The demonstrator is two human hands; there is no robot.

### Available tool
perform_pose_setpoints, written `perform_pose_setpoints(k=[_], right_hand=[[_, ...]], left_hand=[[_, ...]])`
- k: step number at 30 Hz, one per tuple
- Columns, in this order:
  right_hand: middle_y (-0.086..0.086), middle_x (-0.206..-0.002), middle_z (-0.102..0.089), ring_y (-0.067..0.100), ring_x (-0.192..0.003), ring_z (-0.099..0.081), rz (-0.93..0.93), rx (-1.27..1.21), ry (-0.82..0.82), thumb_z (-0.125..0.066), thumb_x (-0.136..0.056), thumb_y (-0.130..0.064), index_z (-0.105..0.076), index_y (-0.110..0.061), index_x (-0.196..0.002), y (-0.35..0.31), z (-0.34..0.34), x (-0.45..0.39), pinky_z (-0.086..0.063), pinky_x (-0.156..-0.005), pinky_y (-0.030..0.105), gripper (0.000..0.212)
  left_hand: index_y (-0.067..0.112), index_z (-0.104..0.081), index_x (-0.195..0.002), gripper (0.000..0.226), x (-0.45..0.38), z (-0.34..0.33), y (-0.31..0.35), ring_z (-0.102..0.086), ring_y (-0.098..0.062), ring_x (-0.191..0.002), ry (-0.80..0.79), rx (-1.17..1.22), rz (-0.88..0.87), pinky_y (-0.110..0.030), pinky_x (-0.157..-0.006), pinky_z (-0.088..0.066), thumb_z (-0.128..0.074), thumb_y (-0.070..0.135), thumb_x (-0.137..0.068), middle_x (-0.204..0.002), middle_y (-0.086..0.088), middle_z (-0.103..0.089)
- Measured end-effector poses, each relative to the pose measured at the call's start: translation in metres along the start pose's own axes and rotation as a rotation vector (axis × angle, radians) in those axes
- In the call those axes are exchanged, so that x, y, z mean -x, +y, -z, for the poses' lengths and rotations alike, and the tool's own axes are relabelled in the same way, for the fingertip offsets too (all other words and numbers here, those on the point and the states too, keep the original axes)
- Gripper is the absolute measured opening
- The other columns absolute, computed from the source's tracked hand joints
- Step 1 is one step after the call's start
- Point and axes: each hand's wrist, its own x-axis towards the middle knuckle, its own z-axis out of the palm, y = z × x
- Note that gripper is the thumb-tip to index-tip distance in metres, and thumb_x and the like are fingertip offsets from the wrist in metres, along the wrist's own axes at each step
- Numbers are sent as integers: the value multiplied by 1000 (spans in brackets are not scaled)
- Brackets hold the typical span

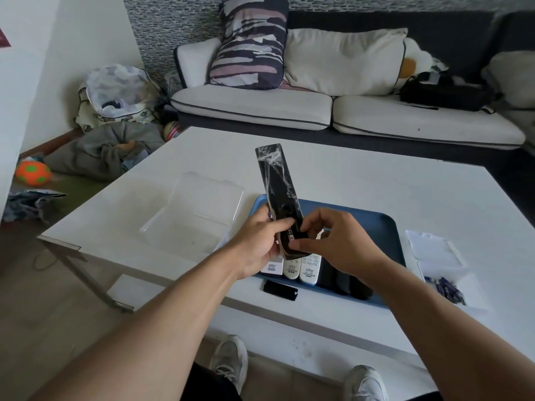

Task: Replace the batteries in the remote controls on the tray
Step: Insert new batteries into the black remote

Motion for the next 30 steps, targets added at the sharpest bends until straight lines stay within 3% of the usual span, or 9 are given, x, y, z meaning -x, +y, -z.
perform_pose_setpoints(k=[2,5,10,14,17,20,24,27,30], right_hand=[[-5,-72,-68,4,-59,-55,-45,-42,1,-93,-65,-30,-67,-18,-83,0,-1,1,-45,-61,22,33],[-9,-65,-64,2,-54,-55,-157,-181,-10,-95,-64,-19,-58,-11,-78,-1,0,2,-43,-51,11,40],[-13,-59,-60,-5,-38,-48,-304,-280,-27,-93,-66,-11,-57,-10,-83,-2,-1,3,-32,-37,8,40],[-4,-68,-59,-3,-31,-41,-365,-261,-49,-92,-69,-17,-61,-8,-88,-4,-5,6,-26,-33,8,37],[-10,-49,-47,3,-37,-34,-442,-286,-84,-89,-73,-20,-58,-12,-86,-6,-8,4,-22,-34,15,35],[-10,-47,-46,4,-36,-35,-448,-263,-67,-90,-72,-27,-58,-13,-82,-4,-7,3,-22,-35,17,36],[-8,-62,-60,-3,-40,-46,-384,-160,-20,-92,-69,-36,-64,-12,-81,-3,-10,2,-30,-36,10,38],[-7,-58,-56,6,-43,-37,-437,-253,-44,-89,-71,-39,-67,-12,-83,0,-6,-3,-31,-43,17,37],[7,-84,-66,14,-64,-46,-491,-392,-14,-79,-86,-32,-70,-5,-97,9,3,-8,-39,-56,26,31]], left_hand=[[12,-61,-117,22,1,1,-1,-65,-30,-93,-4,-18,11,-51,-88,-47,-53,2,-100,-99,-12,-73],[13,-58,-125,26,1,1,-4,-65,-33,-102,-27,-38,15,-62,-102,-44,-53,5,-101,-120,-21,-69],[19,-54,-130,33,0,1,-9,-63,-40,-120,-69,-133,9,-63,-105,-42,-53,4,-101,-127,-15,-68],[16,-53,-130,32,-1,5,-11,-67,-36,-111,-70,-146,11,-65,-102,-43,-50,2,-102,-122,-13,-71],[16,-54,-130,32,-1,4,-13,-68,-34,-108,-57,-162,18,-63,-101,-45,-51,1,-101,-122,-13,-71],[14,-54,-129,33,0,5,-14,-69,-27,-99,-52,-146,22,-55,-97,-49,-52,-1,-100,-123,-15,-70],[14,-57,-124,29,0,5,-15,-70,-30,-102,-13,-130,0,-59,-94,-53,-52,-2,-100,-112,-9,-75],[13,-58,-117,22,-1,5,-13,-72,-31,-100,73,-70,-4,-58,-86,-58,-51,0,-100,-105,-7,-77],[11,-55,-116,21,-2,14,-8,-73,-36,-98,86,18,50,-54,-71,-62,-55,0,-99,-110,-13,-75]])
